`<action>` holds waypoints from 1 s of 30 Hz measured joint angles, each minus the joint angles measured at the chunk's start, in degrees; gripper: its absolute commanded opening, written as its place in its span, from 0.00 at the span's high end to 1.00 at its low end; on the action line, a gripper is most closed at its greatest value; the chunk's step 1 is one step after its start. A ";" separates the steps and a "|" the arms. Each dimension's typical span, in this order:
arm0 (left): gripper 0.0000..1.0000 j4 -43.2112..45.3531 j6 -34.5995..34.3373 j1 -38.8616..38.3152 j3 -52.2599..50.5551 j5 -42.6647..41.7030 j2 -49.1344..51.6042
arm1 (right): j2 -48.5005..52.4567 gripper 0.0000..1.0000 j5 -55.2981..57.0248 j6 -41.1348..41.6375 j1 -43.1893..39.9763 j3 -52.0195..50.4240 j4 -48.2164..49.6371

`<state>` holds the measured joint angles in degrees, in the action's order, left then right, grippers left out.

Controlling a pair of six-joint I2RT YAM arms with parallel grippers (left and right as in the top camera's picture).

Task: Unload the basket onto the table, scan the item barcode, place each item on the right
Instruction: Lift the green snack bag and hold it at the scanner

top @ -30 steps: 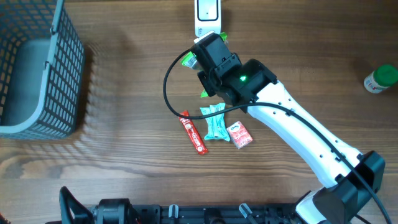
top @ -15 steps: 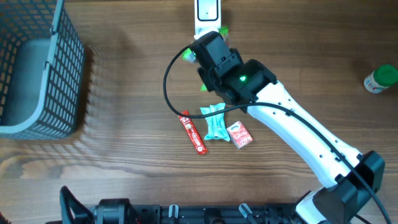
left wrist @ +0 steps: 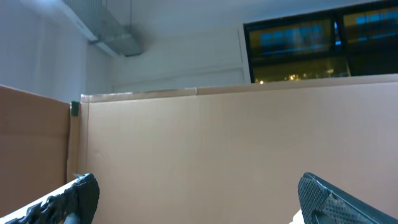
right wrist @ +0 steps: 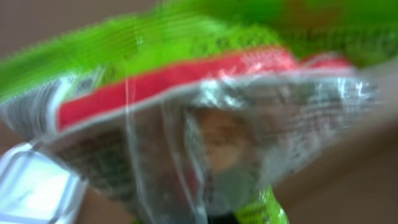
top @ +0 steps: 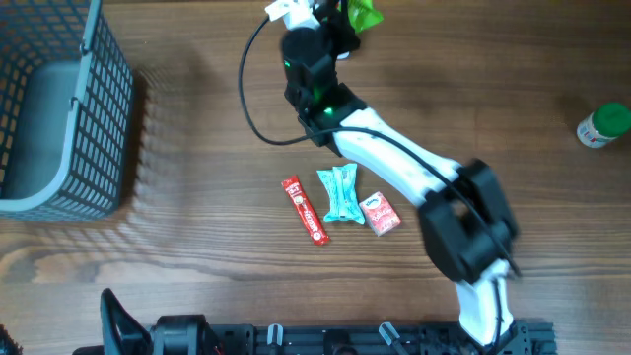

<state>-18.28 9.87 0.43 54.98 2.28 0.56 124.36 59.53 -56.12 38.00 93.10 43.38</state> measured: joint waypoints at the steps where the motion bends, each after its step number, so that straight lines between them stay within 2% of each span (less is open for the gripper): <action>1: 0.00 -0.57 0.00 -0.02 0.02 0.00 0.00 | 1.79 0.95 0.66 -4.90 -0.57 0.07 6.86; 3: 0.00 -1.38 0.00 -0.02 0.04 0.00 0.00 | 4.81 0.95 1.20 -16.92 -2.21 0.07 16.63; 7: 0.00 -2.25 0.00 -0.02 0.02 0.00 0.00 | 8.35 0.95 1.11 -30.99 -5.92 0.07 13.14; 10: 0.00 -2.23 0.00 0.00 -0.26 0.00 0.00 | 12.41 0.95 0.96 -36.39 -8.13 0.04 14.29; 13: 0.00 -1.92 0.00 0.00 -1.79 0.00 0.00 | 15.21 0.95 -0.33 -38.99 -8.66 0.04 17.18; 21: 0.00 0.37 0.00 0.00 -8.66 0.00 0.00 | 17.42 0.95 -4.09 -42.18 -7.39 0.07 16.26; 30: 0.00 0.74 0.00 0.00 -9.68 0.00 0.00 | 23.96 0.95 -4.81 -42.80 -7.37 0.07 15.61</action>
<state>-17.54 9.87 0.43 45.30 2.28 0.56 148.31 54.72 -98.91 30.63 93.17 58.98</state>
